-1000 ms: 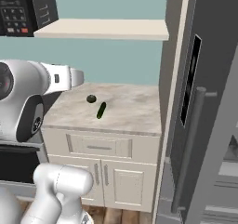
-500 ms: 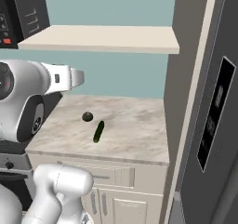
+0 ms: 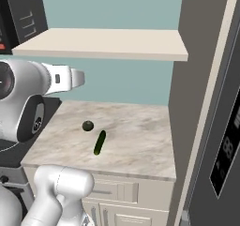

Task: Place the beer on the top shelf of the fridge to keep it out of children's reach, and place the cucumber and squash on lower shelves for easy access.

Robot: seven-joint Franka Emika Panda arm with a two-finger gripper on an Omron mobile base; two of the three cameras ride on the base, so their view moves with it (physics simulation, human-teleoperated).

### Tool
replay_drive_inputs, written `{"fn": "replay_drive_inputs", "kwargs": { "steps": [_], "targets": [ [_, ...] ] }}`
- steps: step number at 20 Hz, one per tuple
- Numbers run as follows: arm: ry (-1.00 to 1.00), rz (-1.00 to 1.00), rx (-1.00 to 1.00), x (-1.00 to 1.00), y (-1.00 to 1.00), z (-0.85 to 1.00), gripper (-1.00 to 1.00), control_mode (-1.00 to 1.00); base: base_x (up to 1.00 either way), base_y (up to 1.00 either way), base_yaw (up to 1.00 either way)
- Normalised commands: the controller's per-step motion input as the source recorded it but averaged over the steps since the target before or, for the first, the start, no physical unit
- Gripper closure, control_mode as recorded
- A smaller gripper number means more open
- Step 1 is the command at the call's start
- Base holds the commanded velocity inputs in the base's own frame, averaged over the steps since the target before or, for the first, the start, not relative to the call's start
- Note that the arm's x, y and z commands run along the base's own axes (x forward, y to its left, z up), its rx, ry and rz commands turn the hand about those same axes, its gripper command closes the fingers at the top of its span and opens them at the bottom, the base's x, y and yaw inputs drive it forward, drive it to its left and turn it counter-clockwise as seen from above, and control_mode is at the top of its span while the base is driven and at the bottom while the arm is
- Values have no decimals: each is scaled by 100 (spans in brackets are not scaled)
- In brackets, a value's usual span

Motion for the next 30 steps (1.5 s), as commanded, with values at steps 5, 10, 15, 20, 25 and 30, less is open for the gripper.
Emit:
{"fn": "replay_drive_inputs", "kwargs": {
  "steps": [5,10,15,20,25,30],
  "targets": [
    [18,0,-2,15,1,-31,-100,-100,0,0,0],
    [21,0,-3,2,0,-44,-100,-100,0,0,0],
    [18,0,-1,0,0,-44,-100,-100,0,0,0],
    [11,0,0,0,0,-51,-100,-100,0,0,0],
    [6,0,0,0,0,-56,-100,-100,0,0,0],
    [1,0,0,8,0,-60,-100,-100,0,0,0]
  ]
}}
